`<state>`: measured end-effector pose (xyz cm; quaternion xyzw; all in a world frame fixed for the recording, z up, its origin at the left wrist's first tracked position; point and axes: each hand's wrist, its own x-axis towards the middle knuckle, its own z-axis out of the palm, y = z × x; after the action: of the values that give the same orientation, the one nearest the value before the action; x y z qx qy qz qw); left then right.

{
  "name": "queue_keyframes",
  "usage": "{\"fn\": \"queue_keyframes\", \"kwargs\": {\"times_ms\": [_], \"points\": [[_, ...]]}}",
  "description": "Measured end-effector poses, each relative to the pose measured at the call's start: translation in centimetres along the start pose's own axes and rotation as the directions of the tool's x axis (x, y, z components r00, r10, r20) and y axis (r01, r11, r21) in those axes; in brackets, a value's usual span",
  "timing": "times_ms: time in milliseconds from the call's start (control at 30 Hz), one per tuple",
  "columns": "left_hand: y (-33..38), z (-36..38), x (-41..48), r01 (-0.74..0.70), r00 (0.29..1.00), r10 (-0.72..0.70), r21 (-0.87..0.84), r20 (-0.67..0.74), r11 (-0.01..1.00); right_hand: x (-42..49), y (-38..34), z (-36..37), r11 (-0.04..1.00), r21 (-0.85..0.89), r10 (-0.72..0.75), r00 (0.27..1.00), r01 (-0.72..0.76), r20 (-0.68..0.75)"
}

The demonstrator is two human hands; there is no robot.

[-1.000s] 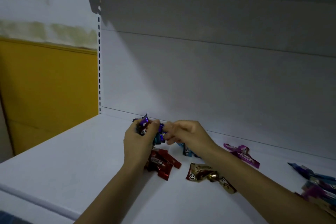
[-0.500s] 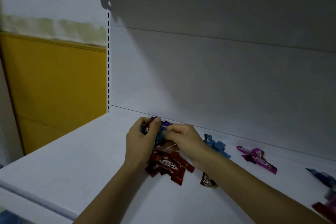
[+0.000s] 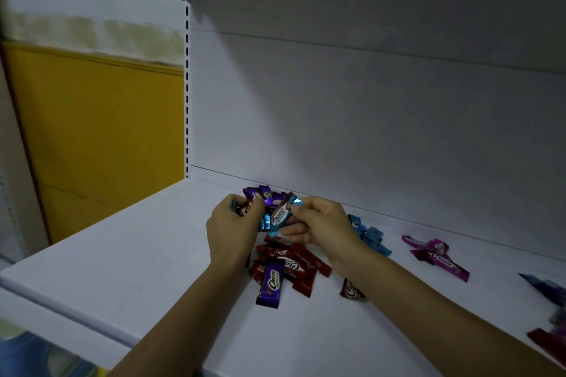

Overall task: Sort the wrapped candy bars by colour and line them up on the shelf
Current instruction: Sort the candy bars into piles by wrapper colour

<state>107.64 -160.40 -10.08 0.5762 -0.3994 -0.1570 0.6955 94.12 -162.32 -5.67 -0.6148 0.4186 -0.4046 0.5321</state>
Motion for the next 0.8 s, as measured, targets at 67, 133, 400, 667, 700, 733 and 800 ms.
{"fn": "queue_keyframes", "kwargs": {"times_ms": [67,133,400,667,700,733,800], "points": [[0.1,-0.2,0.0,0.003,1.000,-0.003,0.018,-0.002,1.000,0.3,0.0,-1.0,1.000,-0.022,-0.002,0.997,0.000,-0.074],[0.0,-0.2,0.0,-0.001,1.000,0.001,0.019,-0.001,1.000,0.7,0.1,-2.5,0.998,-0.055,-0.009,0.990,0.002,-0.141],[0.1,0.1,-0.7,-0.046,0.999,0.045,0.074,0.009,0.996,2.1,2.6,-10.7,0.880,-0.473,-0.143,0.919,-0.052,-0.368],[0.5,0.0,-0.5,0.054,0.998,-0.053,0.022,-0.039,0.998,-2.4,1.2,-5.2,0.490,-0.744,-0.411,0.873,0.454,0.262],[0.6,-0.1,-0.4,0.067,0.997,-0.066,0.015,-0.050,0.998,-3.2,0.7,-3.9,0.407,-0.735,-0.378,0.832,0.543,0.406],[0.5,-0.1,-0.3,0.077,0.996,-0.077,0.006,-0.053,0.997,-3.7,0.4,-2.9,0.304,-0.724,-0.345,0.780,0.619,0.522],[0.5,-0.3,-0.2,0.112,0.992,-0.114,-0.044,-0.050,0.993,-4.2,0.2,-1.4,0.098,-0.702,-0.287,0.696,0.705,0.659]]}}
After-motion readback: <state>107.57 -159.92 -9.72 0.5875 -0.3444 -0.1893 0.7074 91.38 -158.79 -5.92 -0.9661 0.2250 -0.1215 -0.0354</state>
